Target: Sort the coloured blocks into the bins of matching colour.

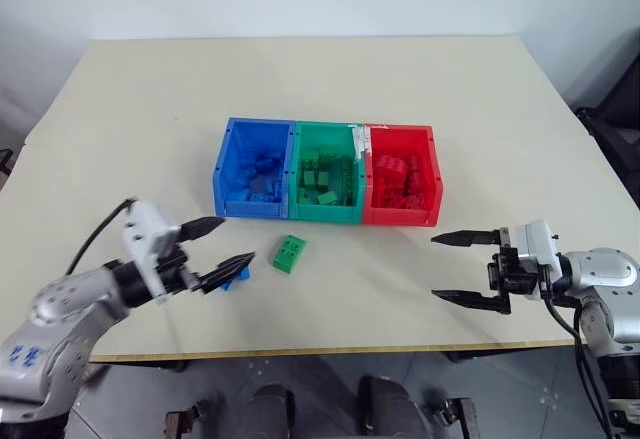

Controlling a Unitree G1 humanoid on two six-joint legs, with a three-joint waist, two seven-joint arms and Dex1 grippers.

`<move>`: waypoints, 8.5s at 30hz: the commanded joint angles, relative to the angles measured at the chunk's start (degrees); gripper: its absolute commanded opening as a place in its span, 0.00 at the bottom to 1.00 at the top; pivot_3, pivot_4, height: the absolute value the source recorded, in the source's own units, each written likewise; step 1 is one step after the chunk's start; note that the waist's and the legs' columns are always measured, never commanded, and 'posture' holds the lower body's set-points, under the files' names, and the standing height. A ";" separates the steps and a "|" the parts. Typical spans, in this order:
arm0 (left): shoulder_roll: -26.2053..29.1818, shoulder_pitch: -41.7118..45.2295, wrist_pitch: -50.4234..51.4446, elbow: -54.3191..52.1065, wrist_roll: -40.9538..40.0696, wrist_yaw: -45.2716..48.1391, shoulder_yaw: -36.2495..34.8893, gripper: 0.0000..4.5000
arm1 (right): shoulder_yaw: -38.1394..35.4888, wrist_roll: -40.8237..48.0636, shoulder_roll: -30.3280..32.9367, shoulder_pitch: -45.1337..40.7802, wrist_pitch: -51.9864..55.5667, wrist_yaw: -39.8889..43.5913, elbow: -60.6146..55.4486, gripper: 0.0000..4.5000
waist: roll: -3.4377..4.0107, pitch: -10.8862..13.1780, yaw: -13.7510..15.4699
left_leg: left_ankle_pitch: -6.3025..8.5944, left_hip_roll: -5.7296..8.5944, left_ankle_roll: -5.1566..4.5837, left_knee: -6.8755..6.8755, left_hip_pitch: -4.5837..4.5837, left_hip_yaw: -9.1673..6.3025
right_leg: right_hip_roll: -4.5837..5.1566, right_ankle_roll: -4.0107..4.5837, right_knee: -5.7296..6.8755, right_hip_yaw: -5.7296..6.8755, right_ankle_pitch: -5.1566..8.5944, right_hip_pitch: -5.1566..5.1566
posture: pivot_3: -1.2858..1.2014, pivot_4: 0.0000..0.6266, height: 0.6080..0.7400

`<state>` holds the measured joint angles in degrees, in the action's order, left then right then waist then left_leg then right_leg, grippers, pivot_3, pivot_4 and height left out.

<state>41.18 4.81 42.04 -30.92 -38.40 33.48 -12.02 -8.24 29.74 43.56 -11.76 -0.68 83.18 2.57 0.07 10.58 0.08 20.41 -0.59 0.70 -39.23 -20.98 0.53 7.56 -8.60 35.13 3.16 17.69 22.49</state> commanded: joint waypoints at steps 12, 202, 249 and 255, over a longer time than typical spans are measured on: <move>-8.92 16.09 28.09 2.09 5.78 -19.85 15.66 1.00 | -1.07 3.10 -1.34 5.50 5.25 -8.86 -16.67 0.99 | -0.01 0.00 0.34 | -0.03 0.02 0.06 -0.07 -0.09 0.05 | -0.09 0.00 -0.02 0.00 0.00 0.04 | 0.52 0.24 1.00; 2.86 14.69 -23.73 28.86 28.33 25.40 19.82 0.72 | -1.02 1.95 -1.40 12.42 8.49 -16.61 -22.59 1.00 | -0.10 0.02 0.98 | 0.33 -0.03 -0.24 -0.77 -0.13 0.55 | -0.11 -0.02 0.38 -0.11 -0.05 0.09 | 0.52 0.24 1.00; 1.99 -8.58 -32.10 20.63 12.83 21.77 -18.58 0.99 | 1.28 -1.17 -3.82 0.85 1.26 -14.14 -5.97 1.00 | -0.11 0.03 0.23 | 0.31 -0.11 -0.21 -0.73 -0.11 0.50 | -0.06 -0.02 0.31 -0.05 -0.05 0.07 | 0.52 0.24 1.00; -0.99 -13.12 -34.38 17.82 14.54 17.38 -18.79 0.99 | 2.03 -2.83 -4.46 -1.70 -1.87 -10.99 0.23 1.00 | -0.11 0.02 0.92 | 0.34 -0.08 -0.28 -0.75 -0.13 0.40 | 0.05 -0.03 0.29 -0.04 -0.06 0.02 | 0.52 0.24 1.00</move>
